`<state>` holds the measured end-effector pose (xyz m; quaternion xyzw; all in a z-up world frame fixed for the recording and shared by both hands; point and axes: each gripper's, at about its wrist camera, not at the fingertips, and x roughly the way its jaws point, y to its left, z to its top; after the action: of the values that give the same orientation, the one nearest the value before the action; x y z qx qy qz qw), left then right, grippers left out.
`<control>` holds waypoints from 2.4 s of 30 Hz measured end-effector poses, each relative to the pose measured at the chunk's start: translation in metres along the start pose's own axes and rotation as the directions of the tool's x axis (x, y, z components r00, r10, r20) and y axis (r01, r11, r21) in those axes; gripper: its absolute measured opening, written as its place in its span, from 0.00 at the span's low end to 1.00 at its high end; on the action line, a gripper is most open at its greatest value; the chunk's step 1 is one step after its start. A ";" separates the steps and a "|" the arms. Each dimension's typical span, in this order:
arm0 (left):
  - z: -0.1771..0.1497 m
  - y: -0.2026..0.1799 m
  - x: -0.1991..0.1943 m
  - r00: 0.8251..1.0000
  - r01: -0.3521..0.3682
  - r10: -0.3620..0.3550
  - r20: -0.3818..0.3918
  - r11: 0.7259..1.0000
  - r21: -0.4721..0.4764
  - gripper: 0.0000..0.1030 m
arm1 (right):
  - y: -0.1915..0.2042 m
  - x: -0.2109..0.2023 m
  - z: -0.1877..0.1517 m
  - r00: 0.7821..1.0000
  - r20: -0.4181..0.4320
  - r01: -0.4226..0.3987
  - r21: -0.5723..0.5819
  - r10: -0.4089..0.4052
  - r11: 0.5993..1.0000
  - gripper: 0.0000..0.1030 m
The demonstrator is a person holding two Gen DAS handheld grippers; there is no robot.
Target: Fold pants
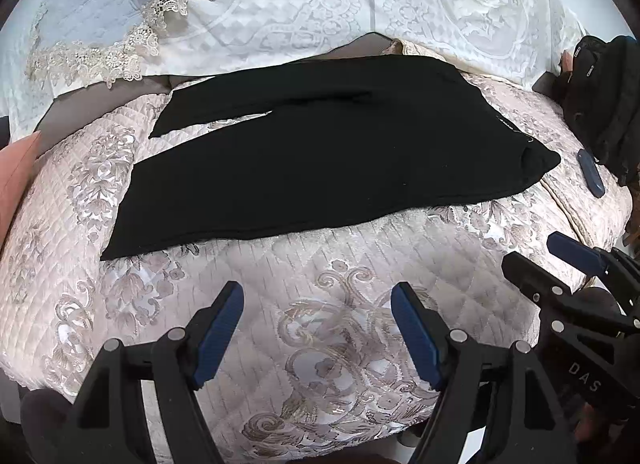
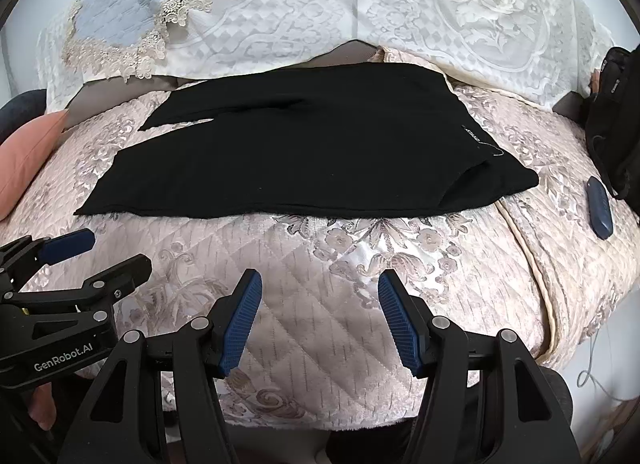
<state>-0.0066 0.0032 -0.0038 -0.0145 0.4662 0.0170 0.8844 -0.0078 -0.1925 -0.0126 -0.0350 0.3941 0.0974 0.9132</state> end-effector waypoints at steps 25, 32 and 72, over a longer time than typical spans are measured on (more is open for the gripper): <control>-0.003 0.003 0.001 1.000 -0.007 0.007 -0.018 1.000 -0.024 0.76 | 0.003 -0.001 0.000 1.000 0.000 0.002 -0.010 -0.002 1.000 0.59; -0.004 0.003 0.003 1.000 -0.004 0.004 -0.022 1.000 -0.028 0.76 | 0.003 0.000 0.001 1.000 0.000 0.004 -0.010 -0.004 1.000 0.59; -0.004 0.006 0.006 0.999 0.007 -0.009 -0.042 0.999 -0.043 0.76 | 0.006 0.002 0.001 1.000 -0.004 0.002 -0.020 -0.002 1.000 0.59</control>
<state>-0.0068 0.0092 -0.0112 -0.0356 0.4841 0.0231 0.8740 -0.0069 -0.1865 -0.0131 -0.0447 0.3949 0.1004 0.9121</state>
